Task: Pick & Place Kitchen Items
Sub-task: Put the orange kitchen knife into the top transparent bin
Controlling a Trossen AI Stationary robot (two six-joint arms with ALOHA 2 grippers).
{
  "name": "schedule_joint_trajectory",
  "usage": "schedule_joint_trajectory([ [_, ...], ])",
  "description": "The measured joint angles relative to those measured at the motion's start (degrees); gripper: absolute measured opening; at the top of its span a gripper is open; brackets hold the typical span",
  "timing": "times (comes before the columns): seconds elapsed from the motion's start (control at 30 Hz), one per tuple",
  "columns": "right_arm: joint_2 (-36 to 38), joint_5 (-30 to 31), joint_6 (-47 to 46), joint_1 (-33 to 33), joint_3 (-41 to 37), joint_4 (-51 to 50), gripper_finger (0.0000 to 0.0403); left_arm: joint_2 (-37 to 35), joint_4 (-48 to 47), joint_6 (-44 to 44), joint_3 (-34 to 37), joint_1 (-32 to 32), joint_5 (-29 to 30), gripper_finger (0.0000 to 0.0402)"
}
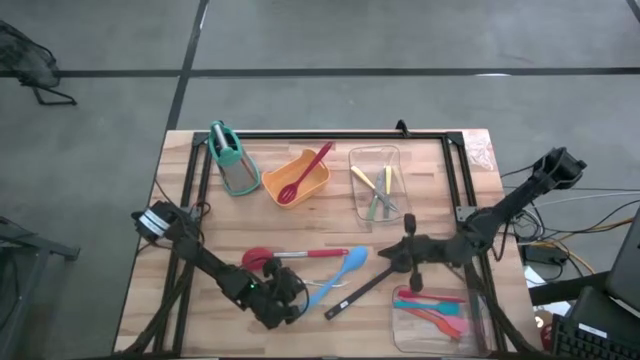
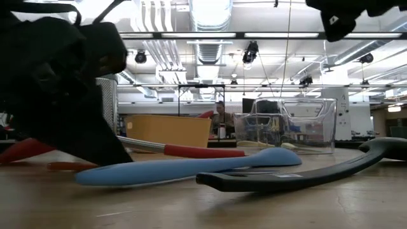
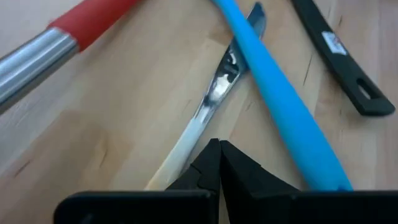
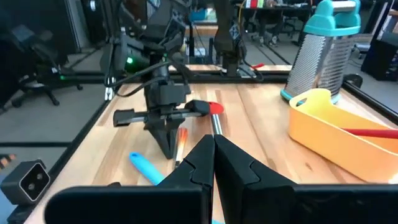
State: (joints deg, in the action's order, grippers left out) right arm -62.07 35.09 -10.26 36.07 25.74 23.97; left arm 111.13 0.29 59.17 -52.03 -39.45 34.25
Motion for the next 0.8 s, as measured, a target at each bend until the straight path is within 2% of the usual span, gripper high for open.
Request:
schedule_joint_trajectory([
  [0.1, -5.47, -0.02, -0.27, 0.0, 3.31, -0.15, 0.0008, -0.26, -2.13, 0.49, 0.14, -0.94, 0.52, 0.001],
  [0.27, -14.79, -1.03, -4.77, -0.02, 9.57, -1.86, 0.0008, -2.71, -1.91, -4.14, -0.06, -2.53, 5.86, 0.0007],
  [0.43, -24.1, -5.29, -10.19, -0.89, 18.69, -13.27, 0.0008, -5.58, -3.08, -8.31, -0.32, -2.89, 7.49, 0.0008],
  [0.57, -30.73, -7.04, -12.97, -1.68, 26.83, -24.08, 0.0008, -6.21, -4.99, -8.44, -0.18, -2.83, 11.48, 0.0008],
  [0.7, -36.19, -9.06, -15.99, -2.62, 35.35, -37.45, 0.0008, -6.23, -7.4, -7.76, -0.24, -2.81, 12.97, 0.0005],
  [0.8, -40.38, -10.14, -16.4, -3.36, 40.32, -42.23, 0.0008, -6.23, -9.98, -6.58, -0.15, -2.82, 13.62, 0.0006],
])
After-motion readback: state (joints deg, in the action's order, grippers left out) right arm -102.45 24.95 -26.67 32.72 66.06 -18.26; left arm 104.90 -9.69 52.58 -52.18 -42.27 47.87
